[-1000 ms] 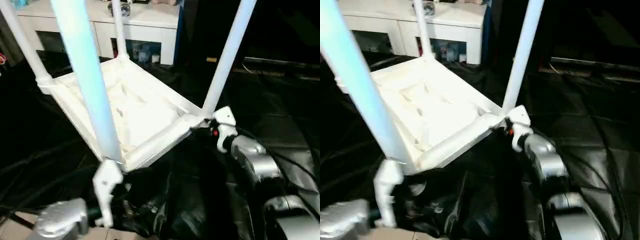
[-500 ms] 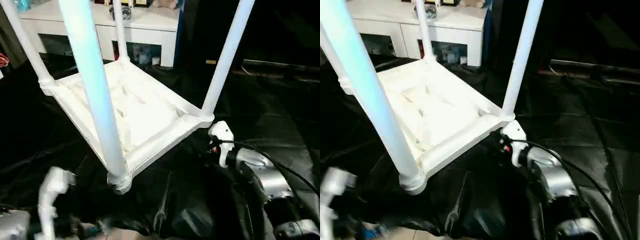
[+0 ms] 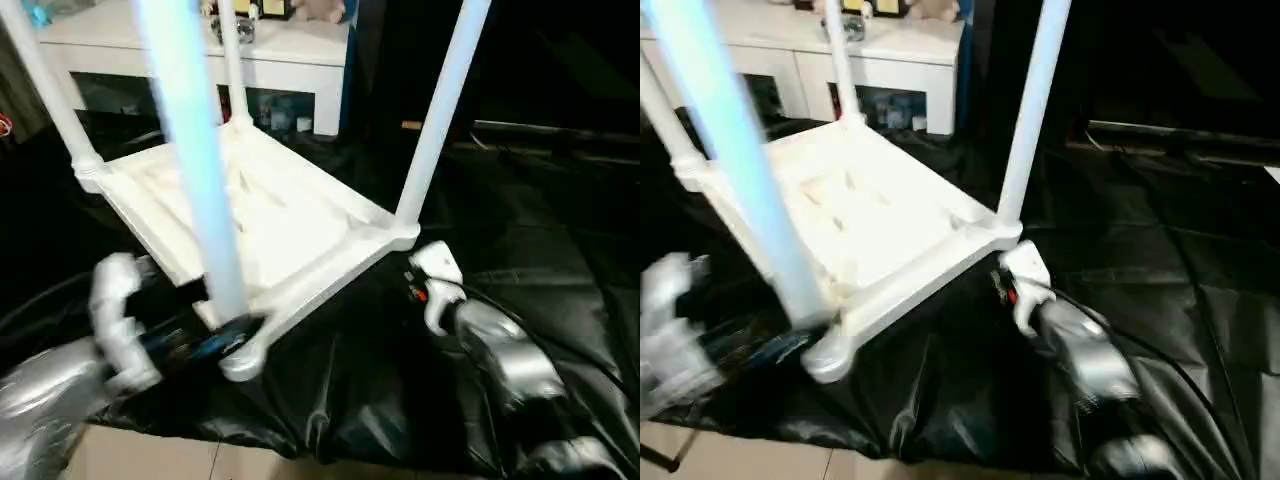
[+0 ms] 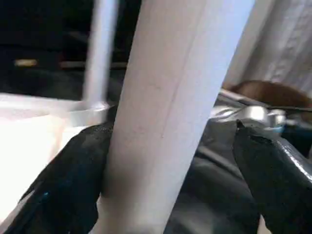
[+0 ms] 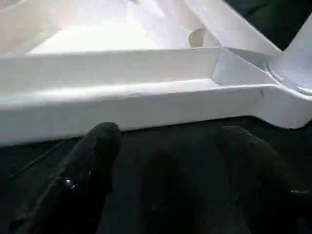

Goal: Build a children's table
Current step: Rotate table base

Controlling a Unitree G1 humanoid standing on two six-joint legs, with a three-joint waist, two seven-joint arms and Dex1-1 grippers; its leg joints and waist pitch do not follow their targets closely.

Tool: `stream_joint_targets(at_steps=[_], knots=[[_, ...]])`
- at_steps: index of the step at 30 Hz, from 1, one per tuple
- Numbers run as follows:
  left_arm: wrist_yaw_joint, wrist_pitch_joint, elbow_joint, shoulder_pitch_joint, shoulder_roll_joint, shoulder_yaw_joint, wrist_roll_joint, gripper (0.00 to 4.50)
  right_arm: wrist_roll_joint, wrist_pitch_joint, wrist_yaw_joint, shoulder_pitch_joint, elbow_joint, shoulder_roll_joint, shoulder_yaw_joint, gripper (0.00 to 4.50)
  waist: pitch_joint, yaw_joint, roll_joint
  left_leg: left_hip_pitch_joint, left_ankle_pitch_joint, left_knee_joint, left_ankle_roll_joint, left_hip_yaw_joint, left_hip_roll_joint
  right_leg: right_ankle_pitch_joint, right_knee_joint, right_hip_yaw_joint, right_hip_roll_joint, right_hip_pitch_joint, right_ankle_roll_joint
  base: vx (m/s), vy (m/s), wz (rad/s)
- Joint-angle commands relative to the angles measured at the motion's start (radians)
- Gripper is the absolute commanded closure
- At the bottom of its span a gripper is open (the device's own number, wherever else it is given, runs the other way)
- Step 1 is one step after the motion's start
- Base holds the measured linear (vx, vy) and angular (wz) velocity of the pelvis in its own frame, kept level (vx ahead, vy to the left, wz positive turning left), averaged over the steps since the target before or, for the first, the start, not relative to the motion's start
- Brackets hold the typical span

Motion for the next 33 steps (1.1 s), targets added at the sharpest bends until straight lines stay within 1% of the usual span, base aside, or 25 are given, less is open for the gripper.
stream_joint_targets(at_steps=[1, 2, 3, 4, 5, 6, 7, 8, 9, 10, 12, 14, 16, 18, 19, 20, 21, 22, 23, 24, 27, 28, 30, 32, 33], knots=[[0.003, -0.015, 0.009, -0.025, -0.011, -0.043, 0.011, 0.07, -0.011, -0.005, -0.027, -0.02, 0.029, 0.005, -0.015, 0.91, -0.046, -0.008, 0.01, 0.03, -0.501, -0.09, -0.072, -0.043, 0.048, -0.574, -0.098, 0.039, -0.058, 0.007, -0.082, 0.0, 0.0, 0.0], [0.006, -0.036, 0.031, -0.045, -0.026, -0.073, 0.038, 0.07, -0.015, -0.007, -0.039, -0.033, 0.044, 0.016, -0.009, 0.91, -0.046, -0.009, 0.009, 0.028, -0.496, -0.09, -0.069, -0.043, 0.048, -0.569, -0.097, 0.04, -0.058, 0.009, -0.084, 0.0, 0.0, 0.0], [0.008, -0.046, 0.04, -0.054, -0.032, -0.086, 0.051, 0.07, -0.017, -0.009, -0.043, -0.038, 0.051, 0.02, -0.006, 0.91, -0.048, -0.014, 0.016, 0.023, -0.48, -0.091, -0.066, -0.044, 0.048, -0.556, -0.094, 0.04, -0.059, 0.013, -0.088, 0.0, 0.0, 0.0], [0.013, -0.06, 0.064, -0.079, -0.053, -0.127, 0.081, 0.07, -0.025, -0.02, -0.051, -0.059, 0.079, 0.036, 0.005, 0.91, -0.05, -0.017, 0.017, 0.025, -0.473, -0.089, -0.063, -0.042, 0.048, -0.535, -0.094, 0.041, -0.058, 0.011, -0.099, 0.0, 0.0, 0.0], [0.017, -0.063, 0.076, -0.092, -0.065, -0.147, 0.093, 0.07, -0.033, -0.033, -0.058, -0.072, 0.103, 0.047, 0.009, 0.91, -0.051, -0.02, 0.014, 0.023, -0.465, -0.089, -0.062, -0.041, 0.049, -0.514, -0.091, 0.041, -0.059, 0.012, -0.115, 0.0, 0.0, 0.0], [0.015, -0.061, 0.081, -0.105, -0.078, -0.171, 0.097, 0.07, -0.038, -0.045, -0.062, -0.09, 0.134, 0.062, 0.012, 0.91, -0.053, -0.019, 0.018, 0.022, -0.459, -0.089, -0.063, -0.042, 0.05, -0.5, -0.089, 0.042, -0.061, 0.015, -0.122, 0.0, 0.0, 0.0], [0.015, -0.06, 0.081, -0.106, -0.079, -0.173, 0.097, 0.07, -0.038, -0.046, -0.062, -0.092, 0.136, 0.064, 0.012, 0.91, -0.055, -0.023, 0.015, 0.011, -0.433, -0.091, -0.058, -0.043, 0.051, -0.464, -0.081, 0.042, -0.062, 0.025, -0.136, 0.0, 0.0, 0.0], [0.006, -0.053, 0.078, -0.126, -0.095, -0.215, 0.093, 0.07, -0.037, -0.058, -0.064, -0.117, 0.178, 0.089, 0.015, 0.91, -0.056, -0.023, 0.014, 0.01, -0.421, -0.092, -0.056, -0.043, 0.053, -0.448, -0.078, 0.042, -0.063, 0.027, -0.143, 0.0, 0.0, 0.0], [0.004, -0.05, 0.075, -0.133, -0.101, -0.229, 0.091, 0.07, -0.037, -0.062, -0.064, -0.124, 0.19, 0.095, 0.018, 0.91, -0.056, -0.021, 0.015, 0.012, -0.413, -0.091, -0.055, -0.041, 0.054, -0.433, -0.077, 0.044, -0.062, 0.024, -0.15, 0.0, 0.0, 0.0], [0.003, -0.046, 0.071, -0.141, -0.111, -0.247, 0.088, 0.07, -0.038, -0.068, -0.064, -0.13, 0.202, 0.102, 0.023, 0.91, -0.058, -0.02, 0.013, 0.016, -0.387, -0.088, -0.046, -0.035, 0.053, -0.386, -0.074, 0.046, -0.06, 0.024, -0.174, 0.0, 0.0, 0.0], [0.007, -0.052, 0.072, -0.162, -0.139, -0.287, 0.094, 0.07, -0.038, -0.071, -0.062, -0.135, 0.21, 0.112, 0.03, 0.91, -0.06, -0.019, 0.011, 0.01, -0.342, -0.087, -0.036, -0.033, 0.054, -0.332, -0.066, 0.048, -0.06, 0.031, -0.189, 0.0, 0.0, 0.0], [0.007, -0.06, 0.08, -0.174, -0.156, -0.311, 0.101, 0.07, -0.039, -0.076, -0.056, -0.139, 0.217, 0.118, 0.031, 0.91, -0.062, -0.018, 0.01, 0.009, -0.314, -0.085, -0.027, -0.03, 0.054, -0.293, -0.062, 0.049, -0.059, 0.034, -0.202, 0.0, 0.0, 0.0], [0.014, -0.076, 0.11, -0.197, -0.196, -0.348, 0.119, 0.07, -0.045, -0.091, -0.049, -0.145, 0.237, 0.126, 0.029, 0.91, -0.063, -0.019, 0.005, 0.004, -0.285, -0.081, -0.011, -0.027, 0.052, -0.282, -0.06, 0.05, -0.061, 0.038, -0.208, 0.0, 0.0, 0.0], [0.024, -0.106, 0.15, -0.219, -0.227, -0.379, 0.151, 0.07, -0.05, -0.105, -0.054, -0.154, 0.264, 0.129, 0.025, 0.91, -0.066, -0.016, 0.006, 0.009, -0.259, -0.075, -0.002, -0.024, 0.053, -0.261, -0.06, 0.051, -0.062, 0.036, -0.219, 0.026, -0.006, 0.01], [0.025, -0.113, 0.158, -0.222, -0.232, -0.384, 0.157, 0.07, -0.051, -0.106, -0.056, -0.156, 0.269, 0.129, 0.024, 0.91, -0.068, -0.015, 0.007, 0.008, -0.242, -0.075, 0.003, -0.024, 0.052, -0.237, -0.057, 0.051, -0.061, 0.039, -0.225, 0.0, 0.0, 0.0], [0.028, -0.126, 0.176, -0.229, -0.243, -0.392, 0.168, 0.07, -0.052, -0.109, -0.059, -0.159, 0.277, 0.129, 0.023, 0.91, -0.07, -0.017, 0.005, 0.0, -0.207, -0.075, 0.015, -0.025, 0.053, -0.189, -0.051, 0.05, -0.061, 0.046, -0.235, 0.0, 0.0, 0.0], [0.035, -0.147, 0.206, -0.241, -0.259, -0.402, 0.187, 0.07, -0.052, -0.114, -0.062, -0.162, 0.285, 0.129, 0.021, 0.91, -0.069, -0.016, 0.006, 0.001, -0.193, -0.074, 0.026, -0.023, 0.053, -0.177, -0.051, 0.048, -0.06, 0.044, -0.24, 0.0, 0.0, 0.0], [0.035, -0.151, 0.213, -0.245, -0.263, -0.405, 0.191, 0.07, -0.051, -0.114, -0.061, -0.163, 0.287, 0.129, 0.02, 0.91, -0.071, -0.014, 0.01, 0.003, -0.182, -0.071, 0.031, -0.023, 0.053, -0.169, -0.049, 0.048, -0.062, 0.046, -0.249, 0.0, 0.0, 0.0], [0.049, -0.164, 0.245, -0.264, -0.278, -0.417, 0.215, 0.07, -0.048, -0.117, -0.061, -0.165, 0.292, 0.128, 0.016, 0.91, -0.072, -0.014, 0.008, 0.001, -0.172, -0.071, 0.035, -0.022, 0.053, -0.158, -0.048, 0.048, -0.062, 0.048, -0.252, 0.0, 0.0, 0.0], [0.071, -0.191, 0.274, -0.281, -0.288, -0.427, 0.249, 0.07, -0.049, -0.12, -0.064, -0.167, 0.296, 0.126, 0.014, 0.91, -0.069, -0.013, 0.01, 0.005, -0.178, -0.072, 0.04, -0.022, 0.054, -0.163, -0.052, 0.047, -0.059, 0.045, -0.253, 0.0, 0.0, 0.0], [0.139, -0.228, 0.351, -0.323, -0.306, -0.437, 0.323, 0.07, -0.052, -0.128, -0.088, -0.171, 0.308, 0.117, 0.002, 0.91, -0.068, -0.01, 0.008, 0.007, -0.2, -0.073, 0.03, -0.022, 0.055, -0.193, -0.054, 0.046, -0.06, 0.046, -0.247, 0.0, 0.0, 0.0], [0.17, -0.276, 0.394, -0.341, -0.315, -0.43, 0.361, 0.07, -0.052, -0.134, -0.101, -0.174, 0.314, 0.109, -0.01, 0.91, -0.066, -0.01, 0.01, 0.007, -0.216, -0.074, 0.024, -0.024, 0.055, -0.22, -0.058, 0.046, -0.061, 0.046, -0.238, 0.0, 0.0, 0.0], [0.187, -0.273, 0.411, -0.35, -0.314, -0.426, 0.375, 0.07, -0.051, -0.137, -0.105, -0.174, 0.315, 0.103, -0.016, 0.91, -0.067, -0.011, 0.009, 0.005, -0.226, -0.074, 0.018, -0.025, 0.055, -0.24, -0.059, 0.045, -0.061, 0.048, -0.231, 0.0, 0.0, 0.0], [0.22, -0.311, 0.449, -0.367, -0.306, -0.422, 0.418, 0.07, -0.045, -0.143, -0.105, -0.169, 0.306, 0.085, -0.03, 0.91, -0.067, -0.009, 0.008, 0.009, -0.24, -0.074, 0.016, -0.024, 0.055, -0.256, -0.063, 0.045, -0.06, 0.043, -0.226, 0.0, 0.0, 0.0], [0.19, -0.314, 0.436, -0.354, -0.292, -0.408, 0.398, 0.07, -0.031, -0.133, -0.09, -0.146, 0.262, 0.059, -0.045, 0.91, -0.067, -0.006, 0.009, 0.012, -0.242, -0.073, 0.015, -0.024, 0.055, -0.256, -0.062, 0.045, -0.061, 0.042, -0.227, 0.0, 0.0, 0.0]])
